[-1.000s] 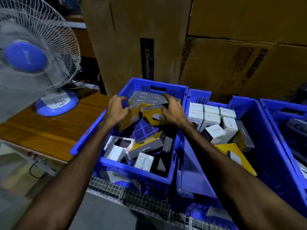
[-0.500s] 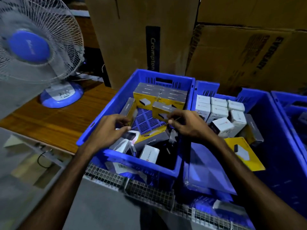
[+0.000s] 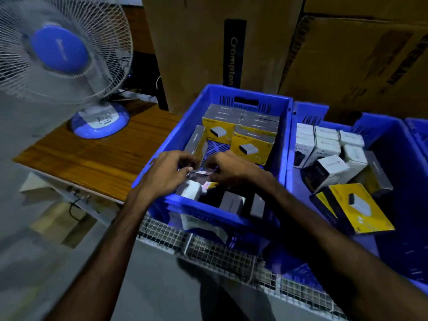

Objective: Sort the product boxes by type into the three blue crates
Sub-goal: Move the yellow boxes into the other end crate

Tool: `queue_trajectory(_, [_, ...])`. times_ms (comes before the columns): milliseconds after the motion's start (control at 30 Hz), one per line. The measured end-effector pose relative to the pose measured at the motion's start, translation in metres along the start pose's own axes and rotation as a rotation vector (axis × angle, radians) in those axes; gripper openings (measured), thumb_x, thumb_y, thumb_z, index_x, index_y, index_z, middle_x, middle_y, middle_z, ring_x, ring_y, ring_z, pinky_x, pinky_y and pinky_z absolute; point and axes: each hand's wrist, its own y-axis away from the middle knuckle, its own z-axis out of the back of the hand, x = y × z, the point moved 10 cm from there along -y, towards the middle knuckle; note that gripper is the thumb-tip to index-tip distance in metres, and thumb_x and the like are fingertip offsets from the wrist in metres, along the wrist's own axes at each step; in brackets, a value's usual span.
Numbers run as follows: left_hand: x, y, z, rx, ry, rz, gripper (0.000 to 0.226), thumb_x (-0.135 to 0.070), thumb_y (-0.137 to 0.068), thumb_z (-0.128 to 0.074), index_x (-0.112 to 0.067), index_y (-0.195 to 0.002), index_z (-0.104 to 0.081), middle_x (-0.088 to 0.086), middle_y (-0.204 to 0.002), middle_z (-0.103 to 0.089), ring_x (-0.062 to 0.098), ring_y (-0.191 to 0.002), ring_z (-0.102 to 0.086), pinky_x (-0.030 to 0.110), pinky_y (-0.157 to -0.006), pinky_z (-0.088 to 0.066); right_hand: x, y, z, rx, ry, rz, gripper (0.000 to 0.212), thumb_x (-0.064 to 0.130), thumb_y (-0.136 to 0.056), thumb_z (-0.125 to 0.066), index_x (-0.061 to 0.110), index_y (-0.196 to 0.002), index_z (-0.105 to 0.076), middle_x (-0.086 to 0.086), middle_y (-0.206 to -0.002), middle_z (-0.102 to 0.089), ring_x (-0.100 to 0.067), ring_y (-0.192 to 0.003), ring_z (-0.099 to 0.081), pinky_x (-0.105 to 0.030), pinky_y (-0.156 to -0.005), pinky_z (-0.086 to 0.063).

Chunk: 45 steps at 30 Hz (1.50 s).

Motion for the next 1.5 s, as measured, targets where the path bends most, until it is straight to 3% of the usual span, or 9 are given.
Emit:
queue_trajectory(167, [0.007, 0.000, -0.010, 0.180, -0.183, 0.129, 0.035, -0.042, -0.087, -0.080, -0.019, -0.114, -0.077, 0.002, -0.108, -0.077, 0.024, -0.106, -0.071, 0.030, -0.079, -0.049, -0.008, -0.025, -0.011, 0.034, 0.102, 0.002, 0.033, 0.045, -0.087, -0.072, 0.024, -0.112, -0.070, -0.007, -0.109, -0.073, -0.028, -0.103, -0.068, -0.038, -0.078, -0.054])
queue_trajectory(400, [0.027, 0.007, -0.050, 0.564, -0.489, 0.356, 0.090, -0.079, -0.059, -0.080, -0.021, -0.127, -0.067, 0.014, -0.135, -0.068, 0.035, -0.117, -0.067, 0.040, -0.094, -0.056, -0.024, -0.043, -0.045, 0.198, 0.128, -0.125, 0.073, 0.057, -0.073, -0.081, 0.023, -0.134, -0.059, -0.005, -0.128, -0.069, -0.028, -0.111, -0.067, -0.039, -0.094, -0.056])
queue_trajectory(567, [0.018, 0.005, -0.042, 0.457, -0.520, 0.338, 0.065, -0.057, -0.078, -0.073, -0.019, -0.129, -0.065, 0.016, -0.132, -0.068, 0.038, -0.118, -0.066, 0.042, -0.094, -0.057, -0.048, -0.072, -0.080, 0.327, 0.091, -0.192, 0.071, 0.055, -0.067, -0.074, 0.023, -0.128, -0.056, -0.009, -0.123, -0.070, -0.026, -0.092, -0.072, -0.045, -0.077, -0.065])
queue_trajectory(700, [0.010, 0.009, -0.029, 0.385, -0.496, 0.319, 0.055, -0.051, -0.080, -0.074, -0.017, -0.121, -0.064, 0.018, -0.134, -0.065, 0.042, -0.120, -0.062, 0.043, -0.092, -0.053, -0.021, -0.055, -0.059, 0.233, 0.041, -0.118, 0.034, 0.015, -0.101, -0.057, 0.002, -0.133, -0.054, -0.009, -0.123, -0.055, -0.011, -0.090, -0.063, -0.027, -0.082, -0.057])
queue_trajectory(867, [-0.011, 0.008, 0.015, 0.215, -0.510, 0.233, 0.059, -0.055, -0.078, -0.075, -0.025, -0.127, -0.060, 0.014, -0.131, -0.066, 0.040, -0.116, -0.063, 0.040, -0.081, -0.049, -0.013, -0.062, -0.077, 0.304, -0.091, -0.063, 0.077, 0.025, -0.087, -0.080, 0.017, -0.152, -0.039, 0.005, -0.123, -0.054, -0.015, -0.105, -0.056, -0.023, -0.079, -0.042])
queue_trajectory(1067, [-0.009, 0.020, 0.086, -0.139, -0.155, 0.147, 0.066, -0.061, -0.071, -0.066, -0.029, -0.128, -0.059, 0.005, -0.122, -0.072, 0.031, -0.109, -0.066, 0.042, -0.089, -0.053, -0.033, -0.059, -0.042, 0.108, -0.331, -0.115, 0.066, 0.047, -0.061, -0.088, 0.023, -0.120, -0.068, 0.003, -0.113, -0.075, -0.018, -0.106, -0.072, -0.038, -0.089, -0.059])
queue_trajectory(1167, [0.001, 0.027, 0.101, -0.287, 0.234, 0.136, 0.062, -0.046, -0.073, -0.077, -0.024, -0.130, -0.063, -0.005, -0.108, -0.069, 0.017, -0.095, -0.065, 0.033, -0.079, -0.053, -0.033, -0.044, 0.010, -0.037, -0.534, -0.108, 0.050, 0.042, -0.079, -0.082, 0.015, -0.120, -0.071, 0.004, -0.107, -0.072, -0.014, -0.095, -0.067, -0.021, -0.070, -0.053])
queue_trajectory(1267, [0.014, 0.035, 0.093, -0.412, 0.684, 0.201, 0.047, -0.025, -0.082, -0.084, -0.020, -0.124, -0.064, -0.001, -0.103, -0.072, 0.019, -0.093, -0.069, 0.042, -0.068, -0.062, -0.050, -0.014, 0.043, -0.169, -0.792, -0.154, 0.045, 0.035, -0.088, -0.079, 0.003, -0.117, -0.069, -0.009, -0.088, -0.063, -0.024, -0.080, -0.058, -0.035, -0.069, -0.048])
queue_trajectory(1500, [-0.029, 0.043, 0.020, -0.272, 1.429, 0.347, 0.036, -0.014, -0.087, -0.071, -0.012, -0.121, -0.059, 0.007, -0.111, -0.078, 0.024, -0.097, -0.077, 0.049, -0.073, -0.066, -0.077, 0.091, 0.057, -0.356, -1.552, -0.282, 0.049, 0.042, -0.092, -0.069, 0.009, -0.128, -0.064, -0.019, -0.115, -0.070, -0.025, -0.078, -0.072, -0.038, -0.065, -0.066])
